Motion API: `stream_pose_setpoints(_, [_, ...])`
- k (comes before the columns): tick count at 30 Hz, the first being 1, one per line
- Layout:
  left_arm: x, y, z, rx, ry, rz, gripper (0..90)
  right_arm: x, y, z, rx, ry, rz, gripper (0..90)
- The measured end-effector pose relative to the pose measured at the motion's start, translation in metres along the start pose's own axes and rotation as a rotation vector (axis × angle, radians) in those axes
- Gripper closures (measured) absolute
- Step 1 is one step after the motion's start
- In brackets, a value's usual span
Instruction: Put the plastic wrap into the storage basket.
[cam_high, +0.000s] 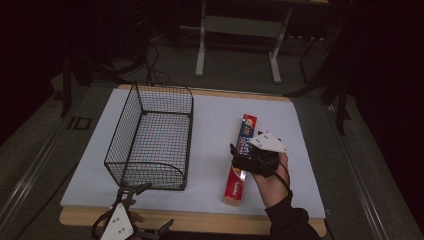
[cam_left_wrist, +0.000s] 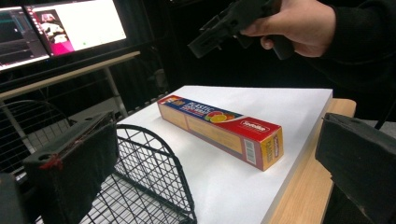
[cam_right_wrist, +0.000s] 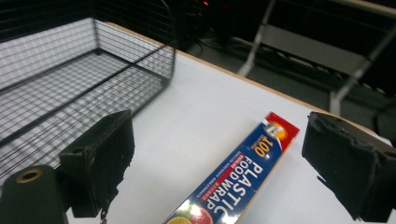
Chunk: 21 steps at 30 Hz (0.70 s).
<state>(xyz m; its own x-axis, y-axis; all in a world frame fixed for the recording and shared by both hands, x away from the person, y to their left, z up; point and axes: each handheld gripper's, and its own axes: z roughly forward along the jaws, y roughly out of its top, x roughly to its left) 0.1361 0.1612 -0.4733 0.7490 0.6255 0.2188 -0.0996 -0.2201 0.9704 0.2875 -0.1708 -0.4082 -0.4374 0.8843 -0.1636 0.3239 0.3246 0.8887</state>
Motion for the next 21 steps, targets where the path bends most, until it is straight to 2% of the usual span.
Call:
stream_pose_setpoints(3, [0.0,0.0,0.0,-0.004,0.0,-0.001,0.1,-0.002,0.004,0.003,0.015,0.013,0.071,9.4])
stream_pose_setpoints(5, [0.0,0.0,-0.001,-0.005,-0.001,-0.002,0.1,-0.002,0.005,0.005,0.027,0.024,0.101,9.5])
stream_pose_setpoints(12, [-0.001,0.001,0.0,-0.004,-0.004,0.002,0.1,0.003,0.01,0.017,0.082,0.002,0.123,10.0])
stream_pose_setpoints(18, [-0.001,0.001,0.0,-0.003,-0.006,0.003,0.1,-0.005,0.008,0.042,0.161,-0.034,0.225,12.1])
stream_pose_setpoints(20, [-0.001,0.001,0.0,-0.003,-0.008,0.003,0.1,-0.007,0.007,0.051,0.187,-0.03,0.266,12.1])
stream_pose_setpoints(21, [-0.001,0.001,0.0,-0.005,-0.007,0.004,0.1,-0.007,0.006,0.055,0.2,-0.037,0.272,12.1])
